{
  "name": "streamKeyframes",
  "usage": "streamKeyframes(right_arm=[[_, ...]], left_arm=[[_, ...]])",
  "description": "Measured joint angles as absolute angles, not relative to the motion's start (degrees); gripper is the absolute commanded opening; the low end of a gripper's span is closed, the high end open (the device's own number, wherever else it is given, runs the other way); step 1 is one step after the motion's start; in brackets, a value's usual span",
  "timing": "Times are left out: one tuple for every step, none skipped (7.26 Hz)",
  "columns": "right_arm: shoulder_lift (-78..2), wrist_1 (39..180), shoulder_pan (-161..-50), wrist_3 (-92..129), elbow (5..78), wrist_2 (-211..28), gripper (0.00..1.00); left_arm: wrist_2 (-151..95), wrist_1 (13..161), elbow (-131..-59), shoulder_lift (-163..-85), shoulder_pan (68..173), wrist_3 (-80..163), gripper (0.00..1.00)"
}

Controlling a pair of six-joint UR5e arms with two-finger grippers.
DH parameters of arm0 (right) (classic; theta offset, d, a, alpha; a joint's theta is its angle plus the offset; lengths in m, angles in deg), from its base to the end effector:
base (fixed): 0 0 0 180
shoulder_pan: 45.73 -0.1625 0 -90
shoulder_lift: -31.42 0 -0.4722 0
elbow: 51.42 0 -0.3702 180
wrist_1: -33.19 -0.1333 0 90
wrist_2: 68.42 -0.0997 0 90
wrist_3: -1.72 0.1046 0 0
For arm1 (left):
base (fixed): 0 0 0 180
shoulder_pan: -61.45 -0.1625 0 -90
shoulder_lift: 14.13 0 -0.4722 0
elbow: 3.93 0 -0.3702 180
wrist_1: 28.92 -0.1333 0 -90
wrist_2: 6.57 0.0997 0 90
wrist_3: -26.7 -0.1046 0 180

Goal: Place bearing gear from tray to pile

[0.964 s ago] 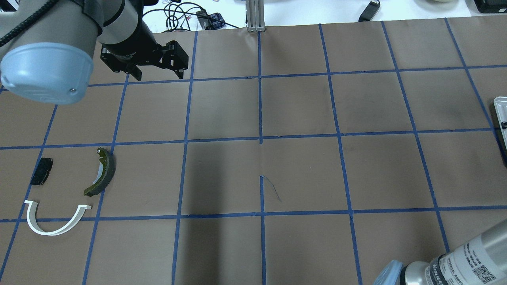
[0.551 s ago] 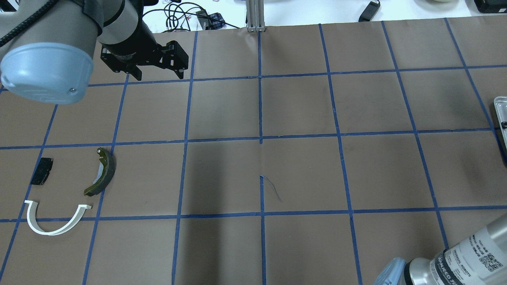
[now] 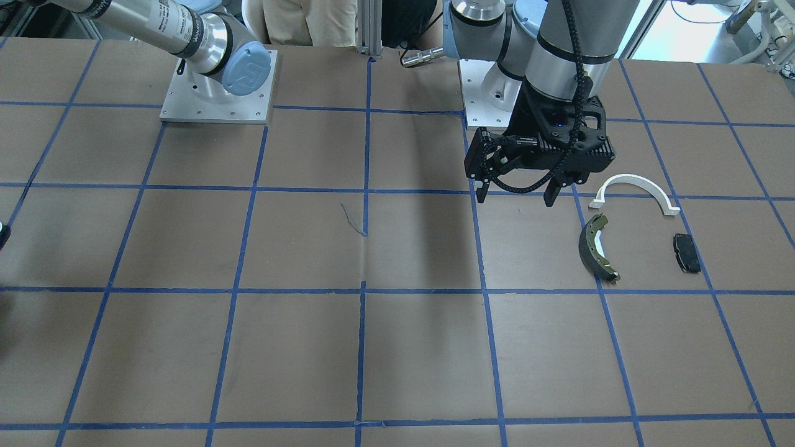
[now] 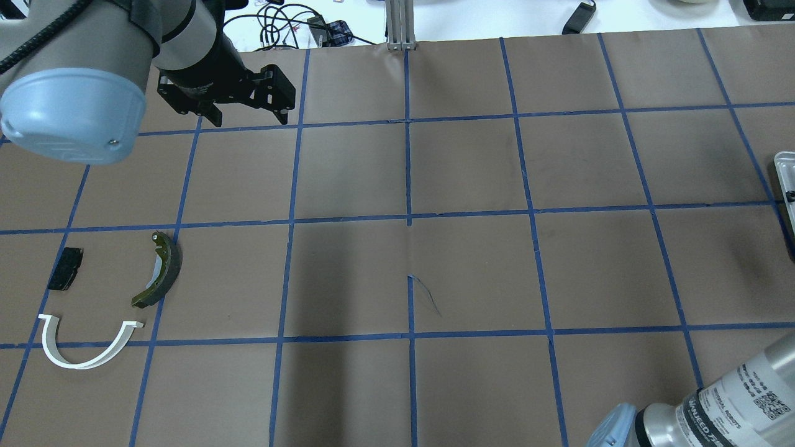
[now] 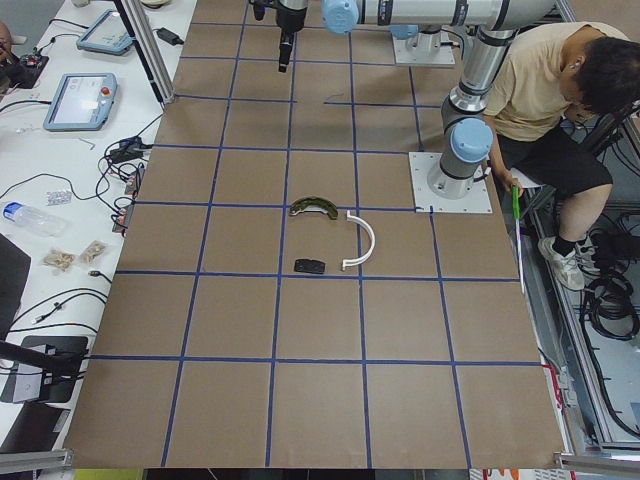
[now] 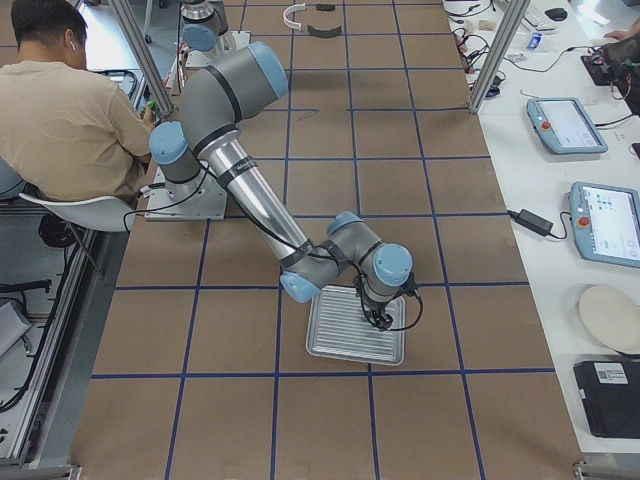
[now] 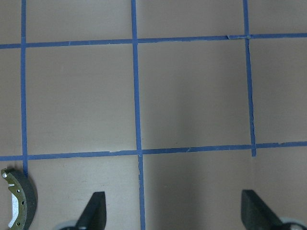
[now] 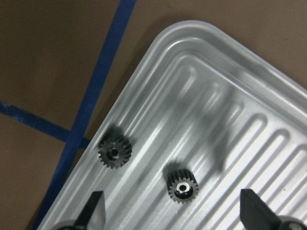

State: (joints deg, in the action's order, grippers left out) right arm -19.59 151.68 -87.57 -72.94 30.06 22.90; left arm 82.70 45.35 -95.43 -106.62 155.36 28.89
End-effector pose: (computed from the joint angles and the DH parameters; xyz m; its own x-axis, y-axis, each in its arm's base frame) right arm -0.4433 -0.5726 0.2338 -0.8946 -0.4460 -0.0272 -0.4467 0.8941 0.0313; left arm -0.1690 -0.4983 0.5264 -0.9992 0.0334 0.0202 0.0286 0.9788 -0.2028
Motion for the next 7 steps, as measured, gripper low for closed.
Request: streamKeyframes(right_arm=[[-19.32, 151.65, -87.51, -73.64, 30.1, 22.81, 0.79], [-19.02, 151.59, -87.45, -73.92, 30.13, 22.71, 0.63], [-18.86, 151.49, -87.42, -73.94, 30.13, 22.66, 0.47], [-18.81, 151.3, -87.4, -73.81, 30.14, 22.7, 0.23], [-18.8, 151.1, -87.39, -73.65, 30.14, 22.9, 0.06], [-18.88, 151.01, -87.39, -73.47, 30.12, 23.13, 0.0], [-19.02, 150.93, -87.39, -72.9, 30.02, 23.28, 0.0]], left_arm=[[82.69, 45.33, -95.43, -106.63, 155.35, 28.89, 1.0], [82.71, 45.32, -95.43, -106.62, 155.36, 28.89, 1.0], [82.72, 45.33, -95.44, -106.61, 155.36, 28.89, 1.0], [82.73, 45.35, -95.47, -106.59, 155.36, 28.89, 1.0], [82.73, 45.35, -95.53, -106.6, 155.36, 28.89, 1.0], [82.71, 45.33, -95.57, -106.59, 155.38, 28.89, 1.0], [82.69, 45.29, -95.62, -106.59, 155.4, 28.89, 1.0]])
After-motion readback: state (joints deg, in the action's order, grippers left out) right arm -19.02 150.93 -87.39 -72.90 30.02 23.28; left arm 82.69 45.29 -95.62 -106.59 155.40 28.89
